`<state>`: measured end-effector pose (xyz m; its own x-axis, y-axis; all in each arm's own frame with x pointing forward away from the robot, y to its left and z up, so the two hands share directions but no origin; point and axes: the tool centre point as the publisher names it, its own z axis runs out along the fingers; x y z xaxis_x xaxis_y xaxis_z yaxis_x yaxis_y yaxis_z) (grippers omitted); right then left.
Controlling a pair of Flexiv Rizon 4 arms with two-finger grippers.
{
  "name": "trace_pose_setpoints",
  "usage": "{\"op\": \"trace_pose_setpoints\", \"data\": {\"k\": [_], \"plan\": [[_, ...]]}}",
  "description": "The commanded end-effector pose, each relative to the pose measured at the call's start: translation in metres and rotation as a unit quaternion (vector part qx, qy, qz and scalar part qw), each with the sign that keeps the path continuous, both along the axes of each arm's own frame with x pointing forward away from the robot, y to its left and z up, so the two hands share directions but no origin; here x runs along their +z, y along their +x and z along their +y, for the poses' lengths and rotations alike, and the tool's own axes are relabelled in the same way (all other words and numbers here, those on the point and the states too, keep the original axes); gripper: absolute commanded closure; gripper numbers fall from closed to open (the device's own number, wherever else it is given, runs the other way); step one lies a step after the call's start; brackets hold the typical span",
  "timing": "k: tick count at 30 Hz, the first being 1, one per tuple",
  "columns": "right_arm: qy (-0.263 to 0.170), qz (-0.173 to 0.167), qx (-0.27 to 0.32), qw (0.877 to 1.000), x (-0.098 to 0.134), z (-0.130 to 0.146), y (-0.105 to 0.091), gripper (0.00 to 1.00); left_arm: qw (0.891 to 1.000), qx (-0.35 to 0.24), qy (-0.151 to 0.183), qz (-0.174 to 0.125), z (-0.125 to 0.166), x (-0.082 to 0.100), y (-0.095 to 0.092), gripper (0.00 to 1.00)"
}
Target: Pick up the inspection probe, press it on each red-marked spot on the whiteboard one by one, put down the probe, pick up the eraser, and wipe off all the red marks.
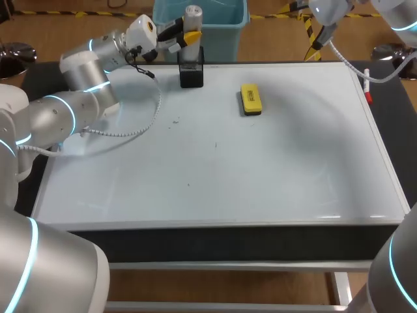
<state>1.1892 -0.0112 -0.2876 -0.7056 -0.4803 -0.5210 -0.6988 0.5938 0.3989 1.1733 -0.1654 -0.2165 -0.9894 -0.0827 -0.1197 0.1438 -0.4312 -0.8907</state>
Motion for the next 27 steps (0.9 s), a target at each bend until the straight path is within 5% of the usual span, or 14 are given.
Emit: {"op": "trace_pose_setpoints", "data": {"k": [1, 21, 22, 24, 25, 27], "plan": [[-0.003, 0.000, 0.001, 1.000, 0.001, 0.000, 0.000, 0.00, 0.997, -0.065, -0.004, -0.029, -0.002, -0.011, 0.013, 1.00], [-0.003, 0.000, 0.001, 1.000, 0.001, 0.000, 0.000, 0.00, 0.997, -0.070, 0.034, 0.002, -0.004, -0.032, 0.022, 1.00], [-0.003, 0.000, 0.001, 1.000, 0.001, 0.000, 0.000, 0.00, 0.997, -0.069, 0.034, 0.003, -0.004, -0.032, 0.022, 0.96], [-0.003, 0.000, 0.001, 1.000, 0.001, 0.000, 0.000, 0.00, 0.997, -0.069, 0.038, 0.003, -0.003, -0.031, 0.022, 0.10], [-0.003, 0.000, 0.001, 1.000, 0.001, 0.000, 0.000, 0.00, 0.997, -0.068, 0.039, 0.002, -0.002, -0.030, 0.022, 0.00], [-0.003, 0.000, 0.001, 1.000, 0.001, 0.000, 0.000, 0.00, 0.997, -0.065, 0.041, 0.001, -0.001, -0.028, 0.022, 0.00]]}}
